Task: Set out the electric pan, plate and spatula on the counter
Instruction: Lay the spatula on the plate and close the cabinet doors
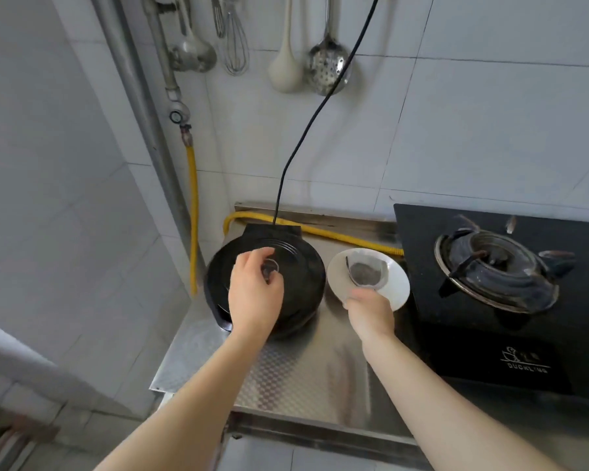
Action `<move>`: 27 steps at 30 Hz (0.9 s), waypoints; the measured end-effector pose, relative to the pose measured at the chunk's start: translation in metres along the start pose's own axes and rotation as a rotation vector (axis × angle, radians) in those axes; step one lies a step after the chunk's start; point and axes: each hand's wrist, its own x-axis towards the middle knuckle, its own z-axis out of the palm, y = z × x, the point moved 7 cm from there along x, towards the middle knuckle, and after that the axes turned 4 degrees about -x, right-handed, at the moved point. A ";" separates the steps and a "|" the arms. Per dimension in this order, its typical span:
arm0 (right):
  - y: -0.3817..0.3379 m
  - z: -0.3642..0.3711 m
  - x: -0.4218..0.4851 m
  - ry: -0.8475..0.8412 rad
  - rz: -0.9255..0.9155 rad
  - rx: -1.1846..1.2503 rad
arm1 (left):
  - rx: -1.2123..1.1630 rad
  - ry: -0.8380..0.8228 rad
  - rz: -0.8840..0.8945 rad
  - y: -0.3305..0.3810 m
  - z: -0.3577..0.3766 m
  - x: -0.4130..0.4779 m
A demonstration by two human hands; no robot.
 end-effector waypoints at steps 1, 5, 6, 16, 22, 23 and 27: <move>-0.003 0.013 -0.002 -0.040 0.008 0.021 | 0.000 0.039 -0.035 -0.016 -0.019 0.010; -0.008 0.059 0.006 -0.157 0.090 0.145 | -0.024 -0.020 -0.297 -0.098 -0.061 0.047; -0.007 0.069 0.009 -0.181 0.114 0.193 | -0.062 -0.058 -0.368 -0.117 -0.063 0.051; -0.001 0.101 0.039 -0.278 0.165 0.431 | -0.585 -0.388 -0.782 -0.188 -0.016 0.040; -0.004 0.108 0.037 -0.293 0.159 0.449 | -0.672 -0.345 -0.804 -0.193 -0.004 0.039; -0.004 0.109 0.036 -0.294 0.154 0.442 | -0.686 -0.335 -0.811 -0.194 -0.005 0.040; -0.007 0.112 0.032 -0.300 0.136 0.426 | -0.707 -0.317 -0.812 -0.199 -0.010 0.037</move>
